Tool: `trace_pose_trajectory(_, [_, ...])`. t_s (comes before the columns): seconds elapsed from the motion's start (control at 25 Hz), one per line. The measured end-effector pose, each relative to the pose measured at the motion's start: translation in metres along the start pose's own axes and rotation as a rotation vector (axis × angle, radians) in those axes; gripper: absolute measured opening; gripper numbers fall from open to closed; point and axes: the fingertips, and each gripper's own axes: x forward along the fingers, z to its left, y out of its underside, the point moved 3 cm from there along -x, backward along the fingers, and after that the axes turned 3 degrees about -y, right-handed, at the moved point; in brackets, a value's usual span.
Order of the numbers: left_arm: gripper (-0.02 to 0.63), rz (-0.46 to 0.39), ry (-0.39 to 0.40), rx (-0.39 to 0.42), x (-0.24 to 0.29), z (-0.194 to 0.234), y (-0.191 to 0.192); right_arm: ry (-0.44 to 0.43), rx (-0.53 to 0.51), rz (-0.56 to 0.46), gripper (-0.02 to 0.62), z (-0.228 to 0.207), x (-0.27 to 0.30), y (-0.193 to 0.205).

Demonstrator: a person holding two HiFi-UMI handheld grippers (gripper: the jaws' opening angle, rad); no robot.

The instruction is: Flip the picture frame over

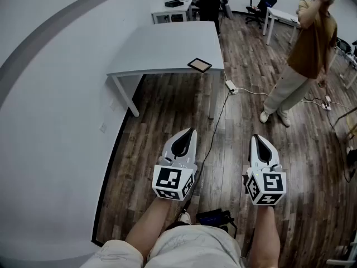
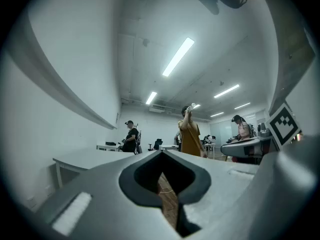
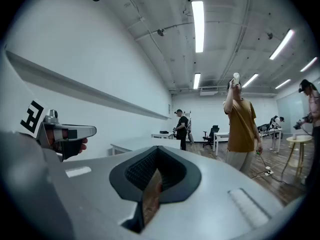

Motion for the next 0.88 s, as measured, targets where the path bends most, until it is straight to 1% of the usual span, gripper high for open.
trace_pose_trajectory(0.52, [0.000, 0.000, -0.009, 0.007, 0.002, -0.023, -0.004, -0.003, 0.018, -0.008, 0.020, -0.018, -0.014, 0.002])
trace_pose_trajectory(0.88, [0.000, 0.009, -0.032, 0.003, 0.012, -0.057, 0.001, -0.020, 0.048, -0.010, 0.020, -0.050, -0.027, 0.009])
